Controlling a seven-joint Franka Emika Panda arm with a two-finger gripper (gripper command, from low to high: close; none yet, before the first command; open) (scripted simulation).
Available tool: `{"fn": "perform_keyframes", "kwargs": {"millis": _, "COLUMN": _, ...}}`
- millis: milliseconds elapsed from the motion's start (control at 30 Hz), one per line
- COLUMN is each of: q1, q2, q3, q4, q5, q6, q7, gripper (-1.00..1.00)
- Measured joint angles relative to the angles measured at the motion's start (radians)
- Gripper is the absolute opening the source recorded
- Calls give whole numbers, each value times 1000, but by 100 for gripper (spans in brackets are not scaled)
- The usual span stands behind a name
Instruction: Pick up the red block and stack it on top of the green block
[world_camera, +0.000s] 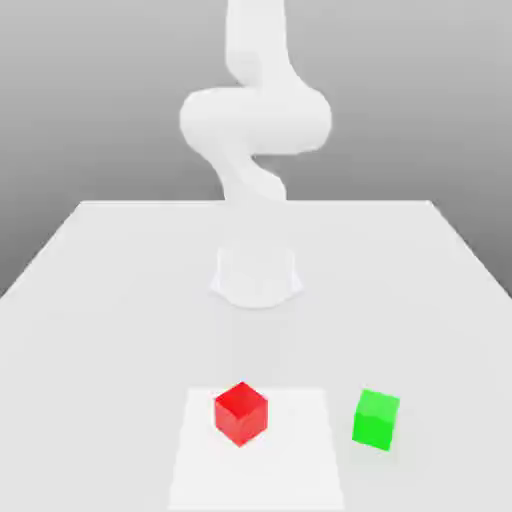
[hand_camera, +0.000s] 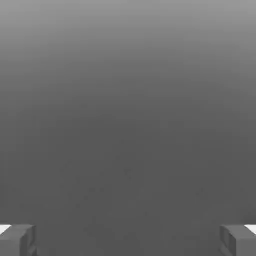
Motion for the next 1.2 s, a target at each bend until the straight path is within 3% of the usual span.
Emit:
{"fn": "perform_keyframes", "kwargs": {"millis": 267, "q1": -156, "q2": 268, "q3": 140, "q4": -154, "q5": -97, "q6": 149, "q7": 305, "gripper": 0}}
{"fn": "perform_keyframes", "kwargs": {"millis": 500, "q1": -239, "q2": 494, "q3": 184, "q4": -286, "q5": -141, "q6": 278, "q7": 538, "gripper": 0}}
{"fn": "perform_keyframes", "kwargs": {"millis": 633, "q1": -255, "q2": 609, "q3": 185, "q4": -362, "q5": -109, "q6": 356, "q7": 630, "gripper": 0}}
{"fn": "perform_keyframes", "kwargs": {"millis": 767, "q1": -247, "q2": 702, "q3": 188, "q4": -434, "q5": 2, "q6": 433, "q7": 659, "gripper": 0}}
{"fn": "perform_keyframes", "kwargs": {"millis": 933, "q1": -242, "q2": 780, "q3": 177, "q4": -431, "q5": -7, "q6": 500, "q7": 692, "gripper": 0}}
{"fn": "perform_keyframes", "kwargs": {"millis": 1200, "q1": -197, "q2": 924, "q3": 101, "q4": -411, "q5": -133, "q6": 618, "q7": 784, "gripper": 0}}
